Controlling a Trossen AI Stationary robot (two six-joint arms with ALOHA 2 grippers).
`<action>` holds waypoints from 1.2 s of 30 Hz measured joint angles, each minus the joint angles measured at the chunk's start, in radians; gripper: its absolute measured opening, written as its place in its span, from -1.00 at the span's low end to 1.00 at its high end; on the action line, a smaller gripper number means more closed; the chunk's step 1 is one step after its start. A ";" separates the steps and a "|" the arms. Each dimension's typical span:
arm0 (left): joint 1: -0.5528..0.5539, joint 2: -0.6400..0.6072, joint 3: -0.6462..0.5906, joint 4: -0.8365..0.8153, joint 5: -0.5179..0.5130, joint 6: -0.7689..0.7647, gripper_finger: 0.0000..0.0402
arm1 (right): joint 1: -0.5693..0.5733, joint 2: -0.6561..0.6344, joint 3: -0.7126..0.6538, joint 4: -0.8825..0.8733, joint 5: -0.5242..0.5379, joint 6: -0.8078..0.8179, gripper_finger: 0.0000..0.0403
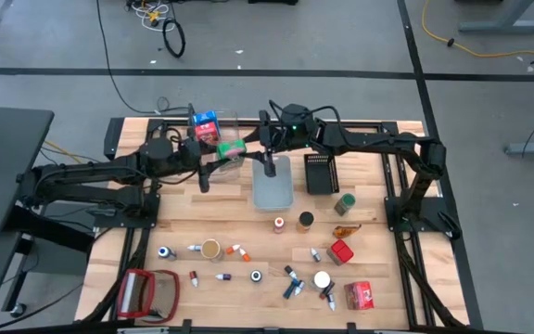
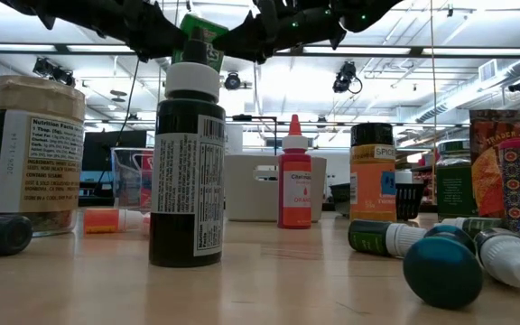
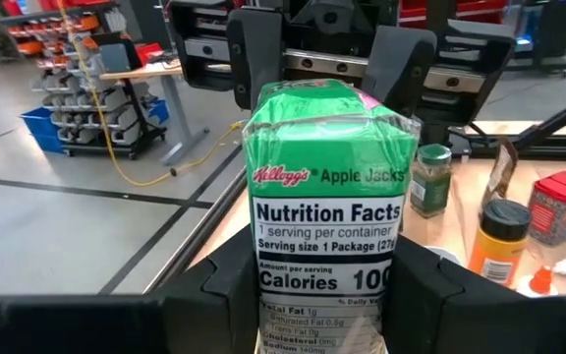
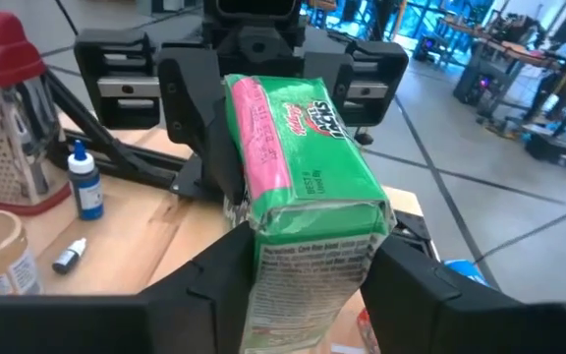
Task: Pick & Place Kitchen Items
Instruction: Put the green cereal box into the transparent bin
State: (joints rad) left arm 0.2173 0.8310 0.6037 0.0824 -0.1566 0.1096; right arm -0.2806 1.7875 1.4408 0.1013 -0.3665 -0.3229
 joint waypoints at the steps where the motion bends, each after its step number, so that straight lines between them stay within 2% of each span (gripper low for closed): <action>1: 0.000 0.000 0.000 0.001 -0.006 0.003 -0.20 | 0.000 0.000 0.000 0.005 -0.010 0.001 -0.16; 14: 0.000 0.000 0.000 -0.020 -0.028 -0.019 -0.01 | 0.006 0.000 0.002 -0.044 0.028 0.026 -0.19; 20: 0.000 0.000 0.000 -0.015 -0.054 -0.020 0.18 | 0.006 0.000 0.002 -0.138 0.139 0.026 -0.19; 23: 0.001 0.000 0.000 -0.022 -0.083 -0.019 0.25 | 0.007 0.000 0.001 -0.164 0.162 0.026 -0.19; 29: 0.001 0.035 0.008 -0.030 -0.043 -0.020 0.30 | 0.027 0.000 0.001 -0.176 0.166 0.015 -0.19; 33: 0.000 0.082 0.103 -0.147 -0.083 0.004 0.31 | 0.047 0.001 0.029 -0.214 0.194 -0.063 -0.19; 36: 0.001 0.116 0.234 -0.314 -0.108 0.001 0.31 | 0.059 -0.002 0.060 -0.242 0.285 -0.079 -0.19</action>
State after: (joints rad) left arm 0.2180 0.9469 0.8379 -0.2315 -0.2641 0.1101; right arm -0.2217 1.7852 1.5003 -0.1406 -0.0812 -0.4023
